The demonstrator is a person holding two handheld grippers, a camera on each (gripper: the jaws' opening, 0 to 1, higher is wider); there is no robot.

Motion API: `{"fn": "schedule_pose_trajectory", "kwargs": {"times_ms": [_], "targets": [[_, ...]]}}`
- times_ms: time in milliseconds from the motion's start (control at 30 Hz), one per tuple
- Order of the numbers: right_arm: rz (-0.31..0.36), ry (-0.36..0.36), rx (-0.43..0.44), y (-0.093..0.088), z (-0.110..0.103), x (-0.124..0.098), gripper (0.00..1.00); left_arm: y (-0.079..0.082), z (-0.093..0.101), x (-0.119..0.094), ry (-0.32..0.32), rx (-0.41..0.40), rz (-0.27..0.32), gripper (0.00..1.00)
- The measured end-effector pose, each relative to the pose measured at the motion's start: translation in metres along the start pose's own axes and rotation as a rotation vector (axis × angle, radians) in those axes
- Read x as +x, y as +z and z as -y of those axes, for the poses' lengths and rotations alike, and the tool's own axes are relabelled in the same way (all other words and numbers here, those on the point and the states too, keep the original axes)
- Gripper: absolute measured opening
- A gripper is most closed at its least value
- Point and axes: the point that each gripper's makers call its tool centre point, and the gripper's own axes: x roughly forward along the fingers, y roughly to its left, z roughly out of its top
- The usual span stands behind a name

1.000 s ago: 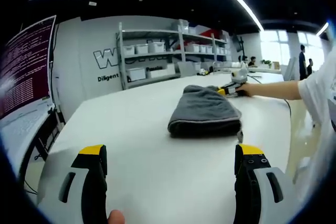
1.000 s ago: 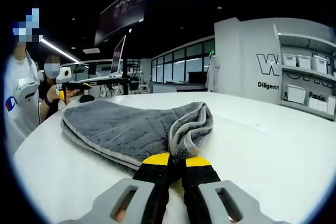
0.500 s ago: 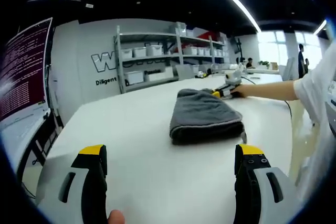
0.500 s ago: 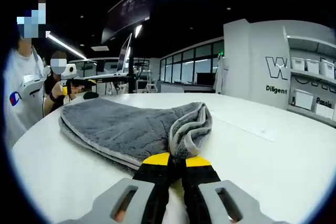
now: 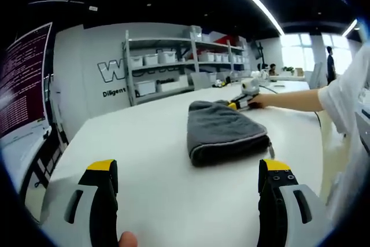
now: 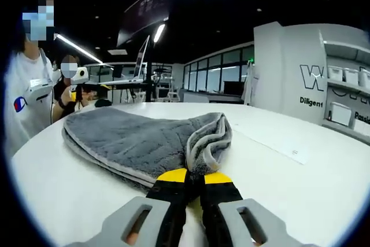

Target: Open the folded towel by lifting each exposed corner and separating the folded layers until the towel lies flat within the target outline without major curled edges

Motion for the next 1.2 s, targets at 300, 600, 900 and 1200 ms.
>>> {"fn": "schedule_pose_trajectory", "kwargs": {"times_ms": [300, 600, 900, 1200], "targets": [[0.001, 0.03, -0.008, 0.002, 0.006, 0.011, 0.03, 0.005, -0.005, 0.0, 0.009, 0.01, 0.01, 1.0], [0.0, 0.047, -0.018, 0.004, 0.017, 0.026, 0.03, 0.005, -0.009, 0.004, 0.009, 0.013, 0.009, 1.0], [0.0, 0.072, -0.026, 0.006, 0.026, 0.041, 0.03, 0.004, -0.012, 0.01, 0.009, 0.018, 0.003, 1.0], [-0.002, 0.077, -0.033, 0.009, 0.037, 0.059, 0.03, 0.002, -0.018, 0.011, 0.019, 0.019, -0.001, 1.0]]}}
